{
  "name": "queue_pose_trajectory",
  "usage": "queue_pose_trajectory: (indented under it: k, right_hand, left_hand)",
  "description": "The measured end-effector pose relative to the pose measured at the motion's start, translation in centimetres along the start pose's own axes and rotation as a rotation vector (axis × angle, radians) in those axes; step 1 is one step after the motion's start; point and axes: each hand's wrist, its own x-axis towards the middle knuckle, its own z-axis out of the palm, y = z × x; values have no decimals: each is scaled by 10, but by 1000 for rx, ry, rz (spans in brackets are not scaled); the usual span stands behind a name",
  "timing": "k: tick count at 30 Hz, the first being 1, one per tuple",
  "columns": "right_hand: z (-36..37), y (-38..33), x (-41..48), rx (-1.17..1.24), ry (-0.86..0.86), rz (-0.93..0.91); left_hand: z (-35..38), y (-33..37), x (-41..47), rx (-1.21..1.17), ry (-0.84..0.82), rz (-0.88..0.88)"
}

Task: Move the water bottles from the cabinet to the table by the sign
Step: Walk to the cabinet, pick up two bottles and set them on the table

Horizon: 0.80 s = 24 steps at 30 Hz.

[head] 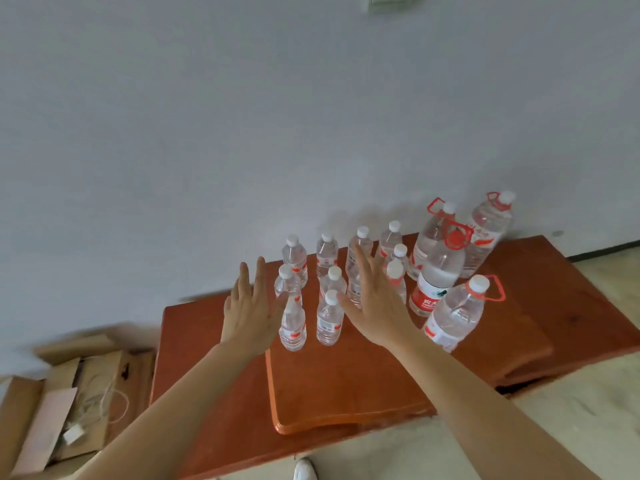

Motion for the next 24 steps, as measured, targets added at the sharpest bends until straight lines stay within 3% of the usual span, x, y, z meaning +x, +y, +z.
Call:
queue_pose_trajectory:
  k: [13,19,24]
  right_hand:
    - [185,91,-28,299,-179,234]
    - [237,112,-23,484,-33,269]
    - [247,121,-15,496,26,239]
  left_hand:
    - [173,-66,10,-397,-13,-157]
    - [225,-81,18,-502,-52,-222]
    - [235,-78,29,-570,52,-260]
